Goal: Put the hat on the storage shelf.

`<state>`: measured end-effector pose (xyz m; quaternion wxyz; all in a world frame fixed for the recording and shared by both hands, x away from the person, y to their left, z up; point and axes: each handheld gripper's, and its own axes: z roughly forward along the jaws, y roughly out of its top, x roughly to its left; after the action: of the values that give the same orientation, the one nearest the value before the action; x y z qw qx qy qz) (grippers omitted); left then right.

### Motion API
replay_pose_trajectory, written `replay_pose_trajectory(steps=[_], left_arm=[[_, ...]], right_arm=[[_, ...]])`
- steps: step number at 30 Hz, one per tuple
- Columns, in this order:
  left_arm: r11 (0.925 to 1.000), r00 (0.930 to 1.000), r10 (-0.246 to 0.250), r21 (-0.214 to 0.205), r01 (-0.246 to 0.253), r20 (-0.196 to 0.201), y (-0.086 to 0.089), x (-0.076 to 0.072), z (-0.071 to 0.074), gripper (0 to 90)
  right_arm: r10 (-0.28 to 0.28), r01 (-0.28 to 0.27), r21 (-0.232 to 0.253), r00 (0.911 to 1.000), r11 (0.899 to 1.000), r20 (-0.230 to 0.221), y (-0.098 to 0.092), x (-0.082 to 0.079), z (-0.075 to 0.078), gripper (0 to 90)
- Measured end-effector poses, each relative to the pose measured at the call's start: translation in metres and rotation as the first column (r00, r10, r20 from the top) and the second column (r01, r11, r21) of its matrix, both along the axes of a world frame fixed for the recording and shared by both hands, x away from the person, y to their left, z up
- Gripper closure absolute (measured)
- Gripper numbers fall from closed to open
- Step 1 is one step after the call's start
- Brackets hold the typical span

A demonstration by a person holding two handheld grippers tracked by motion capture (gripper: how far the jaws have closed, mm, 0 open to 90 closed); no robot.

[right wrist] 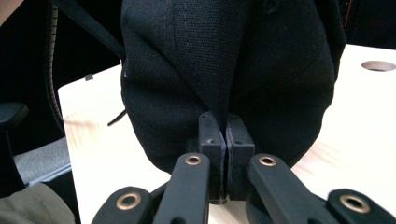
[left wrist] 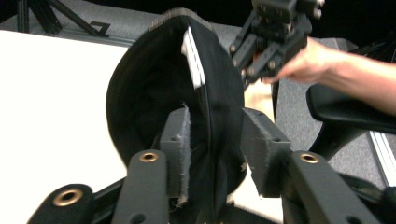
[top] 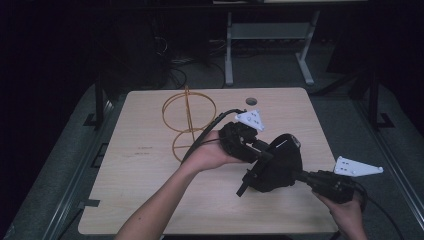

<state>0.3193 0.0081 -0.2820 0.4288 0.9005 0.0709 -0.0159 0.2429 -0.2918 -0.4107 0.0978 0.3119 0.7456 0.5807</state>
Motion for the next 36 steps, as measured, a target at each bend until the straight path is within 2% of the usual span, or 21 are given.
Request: replay_pose_trajectory(steps=[3,8,15,20,26,36], left_arm=[[0.9999,0.9999,0.015,-0.006,-0.015,0.005,0.012,0.001,-0.003,59.6],[0.9992,0.9992,0.039,-0.005,-0.039,0.005,0.031,-0.002,-0.012,56.7],[0.9968,0.9967,0.079,0.015,-0.079,0.017,0.051,-0.006,-0.028,53.2],[0.9957,0.9956,0.089,0.023,-0.09,0.029,0.058,-0.01,-0.036,52.1],[0.9947,0.9947,0.102,0.013,-0.102,0.002,0.068,-0.01,-0.053,51.4],[0.9918,0.9917,0.128,0.004,-0.128,0.016,0.08,-0.017,-0.07,49.2]], right_arm=[[-0.011,0.011,0.007,0.9999,1.0,-0.008,-0.004,0.001,0.001,88.4],[-0.022,0.022,-0.018,0.9997,1.0,-0.006,-0.006,0.001,0.01,88.4],[-0.043,0.043,-0.023,0.999,0.999,0.008,-0.012,0.005,0.026,88.4],[-0.048,0.049,-0.031,0.9985,0.998,0.025,-0.014,0.006,0.038,88.3],[-0.055,0.056,-0.043,0.9976,0.997,0.042,-0.017,0.009,0.051,88.3],[-0.063,0.065,-0.065,0.9973,0.996,0.037,-0.021,0.017,0.064,88.3]])
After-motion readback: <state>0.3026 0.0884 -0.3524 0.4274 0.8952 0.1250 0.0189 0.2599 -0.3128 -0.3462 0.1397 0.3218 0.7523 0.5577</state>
